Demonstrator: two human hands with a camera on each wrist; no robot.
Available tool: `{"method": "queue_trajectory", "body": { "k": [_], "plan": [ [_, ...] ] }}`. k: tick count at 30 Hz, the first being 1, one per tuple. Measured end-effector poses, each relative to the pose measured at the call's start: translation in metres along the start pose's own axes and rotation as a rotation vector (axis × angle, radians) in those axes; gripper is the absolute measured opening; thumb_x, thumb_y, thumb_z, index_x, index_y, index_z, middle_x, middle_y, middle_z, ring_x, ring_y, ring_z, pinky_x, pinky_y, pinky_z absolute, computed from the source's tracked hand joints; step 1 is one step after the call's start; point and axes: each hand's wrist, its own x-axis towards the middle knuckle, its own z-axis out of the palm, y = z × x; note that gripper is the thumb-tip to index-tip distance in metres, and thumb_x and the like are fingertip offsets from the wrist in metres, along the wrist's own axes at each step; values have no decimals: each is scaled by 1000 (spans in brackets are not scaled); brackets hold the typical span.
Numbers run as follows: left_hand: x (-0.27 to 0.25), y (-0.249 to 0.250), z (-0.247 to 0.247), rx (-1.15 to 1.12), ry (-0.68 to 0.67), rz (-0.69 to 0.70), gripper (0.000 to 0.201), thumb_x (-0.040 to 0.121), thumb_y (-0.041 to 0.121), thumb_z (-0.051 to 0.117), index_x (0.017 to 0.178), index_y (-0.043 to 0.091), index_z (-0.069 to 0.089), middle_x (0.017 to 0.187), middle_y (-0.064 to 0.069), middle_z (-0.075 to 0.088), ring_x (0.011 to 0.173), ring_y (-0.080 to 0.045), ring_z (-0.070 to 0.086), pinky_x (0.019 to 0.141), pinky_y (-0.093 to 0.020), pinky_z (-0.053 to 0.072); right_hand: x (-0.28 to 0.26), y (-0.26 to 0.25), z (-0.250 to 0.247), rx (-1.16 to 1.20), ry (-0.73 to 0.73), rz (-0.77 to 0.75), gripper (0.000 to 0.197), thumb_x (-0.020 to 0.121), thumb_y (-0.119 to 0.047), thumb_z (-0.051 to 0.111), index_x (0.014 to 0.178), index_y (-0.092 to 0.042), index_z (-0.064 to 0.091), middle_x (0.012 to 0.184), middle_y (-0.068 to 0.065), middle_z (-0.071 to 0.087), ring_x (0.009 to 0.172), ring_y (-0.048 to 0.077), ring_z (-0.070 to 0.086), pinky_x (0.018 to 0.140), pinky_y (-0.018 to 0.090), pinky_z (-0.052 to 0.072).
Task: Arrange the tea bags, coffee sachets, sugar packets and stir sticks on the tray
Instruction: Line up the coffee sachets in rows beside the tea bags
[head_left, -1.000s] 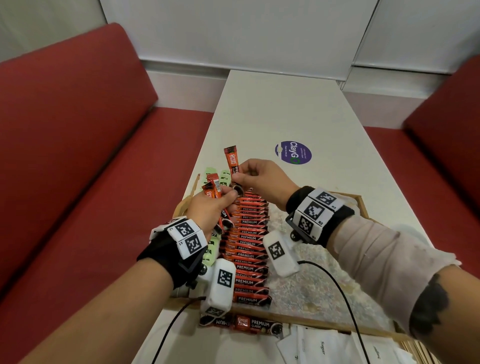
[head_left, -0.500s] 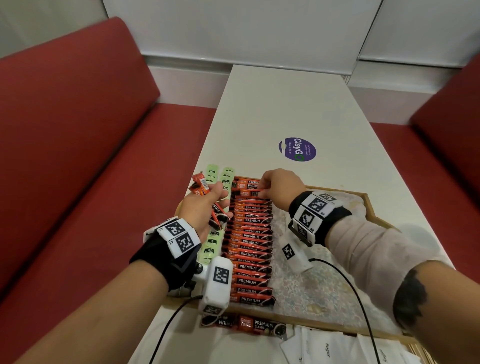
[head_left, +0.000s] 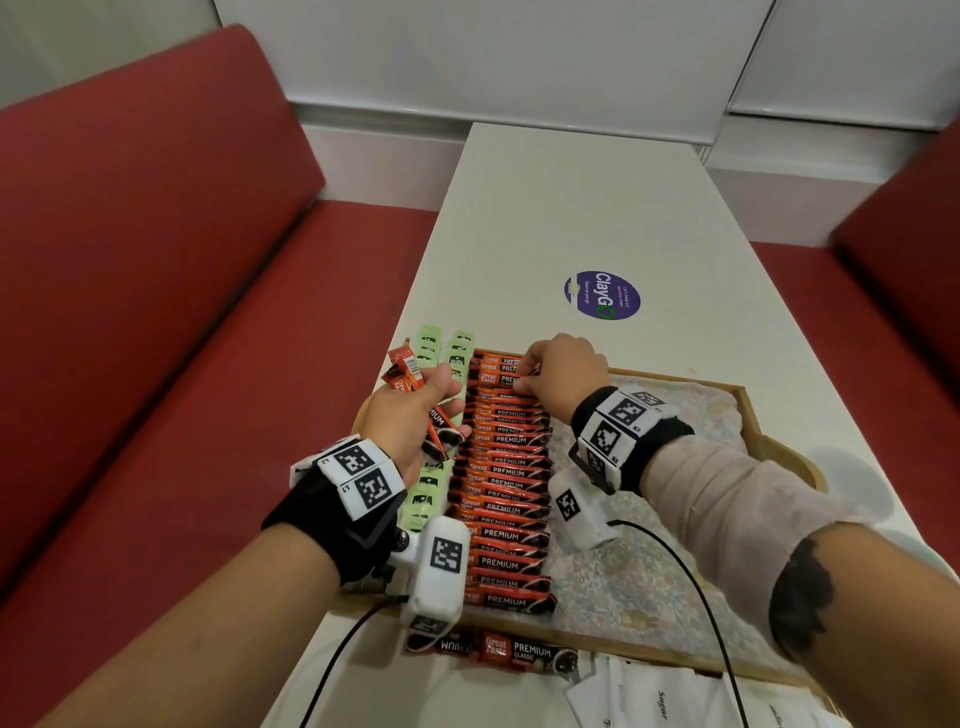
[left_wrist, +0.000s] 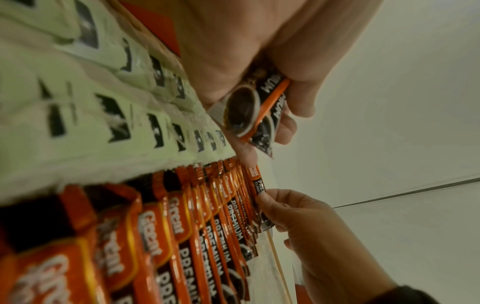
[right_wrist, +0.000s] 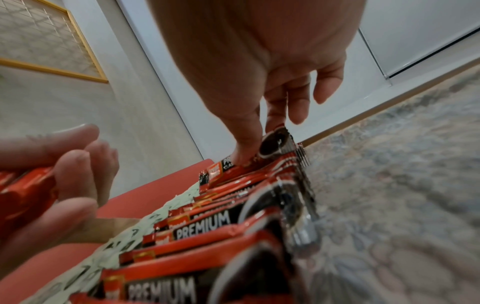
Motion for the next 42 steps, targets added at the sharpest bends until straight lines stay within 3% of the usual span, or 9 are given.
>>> {"method": "queue_trajectory", "body": {
  "k": [13, 18, 22, 25, 29, 33, 36, 40, 42],
  "plan": [
    [-6, 2, 1, 8, -2, -17, 13, 89, 25, 62, 88, 13, 57, 86, -3, 63, 76, -14, 63, 78, -47, 56, 1, 1, 0, 9, 0, -6, 20, 80, -35, 74, 95, -26, 64, 110, 3, 56, 108, 25, 52, 96, 42, 40],
    [-3, 3, 1, -16, -5, -56, 30, 89, 36, 59, 79, 8, 55, 52, 4, 63, 49, -11, 65, 87, -52, 51, -1, 1, -2, 58, 43, -45, 25, 81, -44, 69, 96, -26, 62, 108, 1, 54, 106, 23, 51, 93, 39, 40],
    [0, 4, 2, -34, 0, -78, 35, 89, 39, 57, 78, 6, 52, 46, 6, 62, 47, -9, 65, 88, -50, 52, -12, -12, -7, 207, -3, -201, 18, 83, -42, 66, 83, -25, 61, 84, -8, 54, 86, 17, 55, 79, 34, 44],
    [1, 4, 2, -18, 3, -96, 38, 87, 41, 58, 75, 6, 50, 51, 1, 65, 49, -13, 66, 75, -43, 54, -26, -24, -13, 336, -116, -311, 15, 84, -35, 68, 81, -21, 63, 81, -5, 64, 77, 13, 59, 72, 29, 46],
    [-3, 7, 4, 21, 19, -121, 42, 86, 46, 58, 78, 5, 53, 74, -11, 64, 64, -26, 64, 63, -37, 51, -41, -32, -16, 465, -249, -369, 22, 75, -29, 79, 65, -24, 61, 62, -11, 59, 58, 3, 52, 61, 19, 41],
    [-4, 10, 3, 23, 54, -134, 60, 61, 58, 66, 88, 5, 62, 109, -13, 64, 103, -30, 61, 86, -50, 53, -51, -38, -11, 345, -309, -407, 21, 68, -34, 83, 66, -21, 66, 60, -11, 60, 58, 4, 53, 63, 23, 45],
    [-5, 11, 4, -16, 76, -141, 84, 49, 63, 70, 108, 4, 62, 125, -16, 59, 116, -33, 56, 90, -56, 50, -53, -42, -7, 245, -296, -417, 21, 69, -34, 82, 69, -20, 66, 64, -6, 62, 59, 8, 53, 64, 28, 45],
    [-8, 14, 4, -47, 77, -136, 116, 31, 67, 81, 121, 1, 54, 121, -14, 61, 112, -31, 58, 89, -55, 51, -52, -42, -5, 286, -293, -416, 22, 73, -30, 79, 70, -11, 69, 72, 4, 70, 71, 15, 64, 74, 34, 51],
    [-10, 16, 5, -63, 35, -131, 108, 41, 54, 83, 125, -5, 47, 108, -12, 65, 104, -29, 63, 85, -53, 53, -51, -40, -5, 325, -299, -394, 26, 75, -29, 78, 73, -4, 69, 80, 11, 72, 87, 23, 68, 84, 37, 51]
  ]
}}
